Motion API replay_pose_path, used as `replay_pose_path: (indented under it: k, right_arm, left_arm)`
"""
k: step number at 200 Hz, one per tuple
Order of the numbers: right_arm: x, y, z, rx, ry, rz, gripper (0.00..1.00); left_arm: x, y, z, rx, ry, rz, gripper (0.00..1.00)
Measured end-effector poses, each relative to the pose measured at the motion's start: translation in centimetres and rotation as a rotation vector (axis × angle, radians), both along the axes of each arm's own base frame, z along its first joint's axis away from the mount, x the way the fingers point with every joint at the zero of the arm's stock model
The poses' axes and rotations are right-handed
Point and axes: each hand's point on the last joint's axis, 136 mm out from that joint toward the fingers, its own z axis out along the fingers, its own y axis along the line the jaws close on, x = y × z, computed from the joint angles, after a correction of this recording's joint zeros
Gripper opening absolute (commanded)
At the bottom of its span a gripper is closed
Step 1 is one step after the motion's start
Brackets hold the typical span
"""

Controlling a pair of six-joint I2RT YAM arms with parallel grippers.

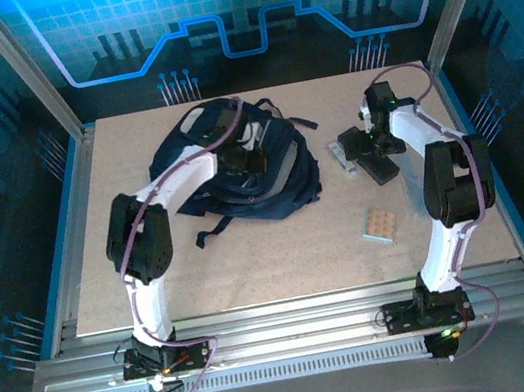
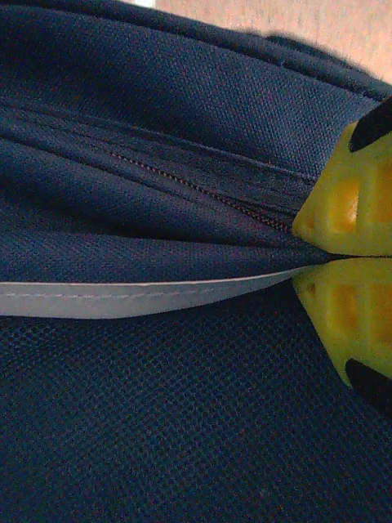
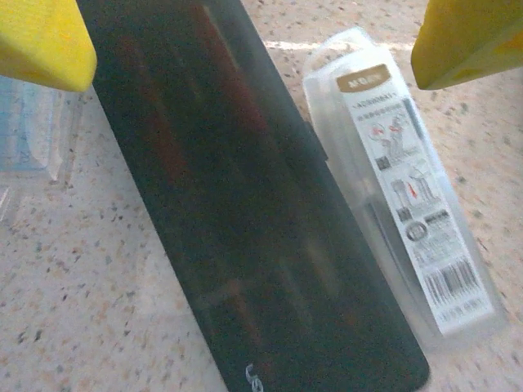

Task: Pack books, pencil case, and school supplies into a backpack

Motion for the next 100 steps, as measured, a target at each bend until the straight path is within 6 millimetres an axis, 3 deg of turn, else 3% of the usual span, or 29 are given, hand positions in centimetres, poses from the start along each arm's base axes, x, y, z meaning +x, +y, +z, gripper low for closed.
replay_pose_path:
  k: [36,64,100]
  right_arm:
    - [-0.4,-0.8,-1.2,-0.038,0.062,0.062,1.0]
    - [-0.5,-1.6,-2.6,-0.063,0.1,0.075,0.98]
    - [-0.8,-1.9,-3.5,-0.078,0.13,0.094,0.88]
  left_arm:
    - [0.5,1.9,2.9,-0.121,0.016,0.046,0.0]
    - [0.6,2.5,3.6,-0.191,0.051,0.067,0.0]
    - [0.9,2.7,4.6,-0.242,0.069,0.079,0.0]
